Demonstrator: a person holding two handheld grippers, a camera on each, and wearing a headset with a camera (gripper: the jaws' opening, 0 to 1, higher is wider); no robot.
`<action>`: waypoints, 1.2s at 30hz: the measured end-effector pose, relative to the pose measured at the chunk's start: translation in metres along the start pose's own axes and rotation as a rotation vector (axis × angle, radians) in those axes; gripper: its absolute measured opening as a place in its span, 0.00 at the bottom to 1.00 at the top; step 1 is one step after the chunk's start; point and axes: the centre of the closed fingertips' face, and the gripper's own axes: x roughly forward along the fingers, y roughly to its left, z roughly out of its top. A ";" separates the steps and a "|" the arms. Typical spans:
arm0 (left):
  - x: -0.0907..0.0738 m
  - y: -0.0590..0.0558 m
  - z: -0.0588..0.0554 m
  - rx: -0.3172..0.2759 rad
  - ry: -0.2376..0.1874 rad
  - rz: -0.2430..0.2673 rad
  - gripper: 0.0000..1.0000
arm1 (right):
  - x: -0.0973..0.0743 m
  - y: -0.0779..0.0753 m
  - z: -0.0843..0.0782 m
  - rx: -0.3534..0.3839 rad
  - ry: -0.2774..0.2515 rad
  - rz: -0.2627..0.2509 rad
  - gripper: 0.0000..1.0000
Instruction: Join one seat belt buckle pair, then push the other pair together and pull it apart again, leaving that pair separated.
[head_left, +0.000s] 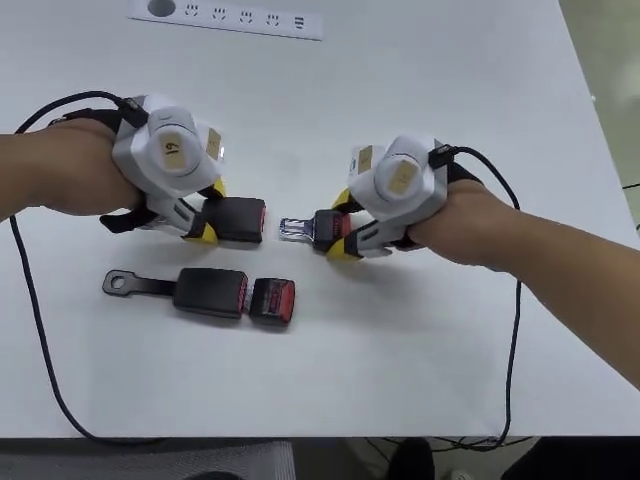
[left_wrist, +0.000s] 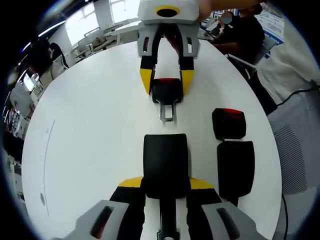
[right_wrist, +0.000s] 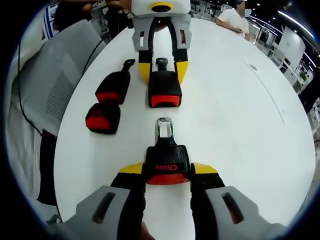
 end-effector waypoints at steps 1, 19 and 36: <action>0.000 0.000 0.000 0.001 0.000 0.000 0.31 | -0.002 0.000 -0.003 0.003 0.002 0.001 0.33; 0.001 0.002 -0.001 -0.016 0.005 -0.002 0.32 | -0.032 0.001 -0.057 0.055 0.045 -0.003 0.33; -0.004 -0.001 -0.004 -0.070 0.001 0.036 0.35 | -0.040 0.002 -0.051 0.082 0.041 -0.030 0.34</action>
